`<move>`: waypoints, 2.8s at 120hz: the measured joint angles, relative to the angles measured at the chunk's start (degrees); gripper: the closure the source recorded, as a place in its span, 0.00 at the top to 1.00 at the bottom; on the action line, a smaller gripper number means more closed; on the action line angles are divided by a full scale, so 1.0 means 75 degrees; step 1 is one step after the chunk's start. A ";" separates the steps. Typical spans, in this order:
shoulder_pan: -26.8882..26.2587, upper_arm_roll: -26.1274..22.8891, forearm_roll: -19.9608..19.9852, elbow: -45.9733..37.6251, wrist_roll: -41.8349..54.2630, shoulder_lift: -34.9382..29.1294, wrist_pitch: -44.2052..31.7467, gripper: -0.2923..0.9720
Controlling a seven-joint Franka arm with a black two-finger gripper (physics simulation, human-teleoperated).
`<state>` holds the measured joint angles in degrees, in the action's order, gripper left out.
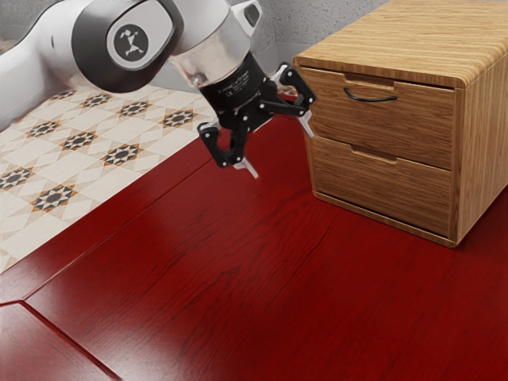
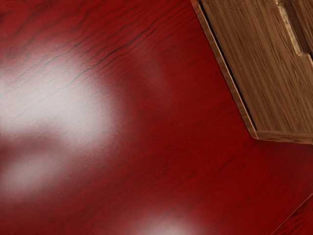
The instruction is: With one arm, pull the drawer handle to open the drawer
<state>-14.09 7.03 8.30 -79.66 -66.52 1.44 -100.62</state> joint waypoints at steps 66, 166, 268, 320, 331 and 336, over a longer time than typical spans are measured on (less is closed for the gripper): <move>0.0934 -0.0069 0.0065 0.0064 -0.1841 0.0107 -0.0616 0.77; 0.0777 -0.0035 -0.0172 0.0102 -0.2728 0.0411 -0.0962 0.77; 0.0750 -0.0709 -0.0489 0.2260 -0.2834 0.2434 -0.1822 0.77; 0.0989 -0.0706 -0.0475 0.3381 -0.2838 0.3416 -0.1755 0.77; 0.1057 -0.0711 -0.0471 0.3531 -0.2836 0.3529 -0.1735 0.77; 0.1066 -0.0713 -0.0469 0.3631 -0.2836 0.3605 -0.1726 0.77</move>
<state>-6.10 1.68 4.78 -52.43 -87.79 28.48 -113.57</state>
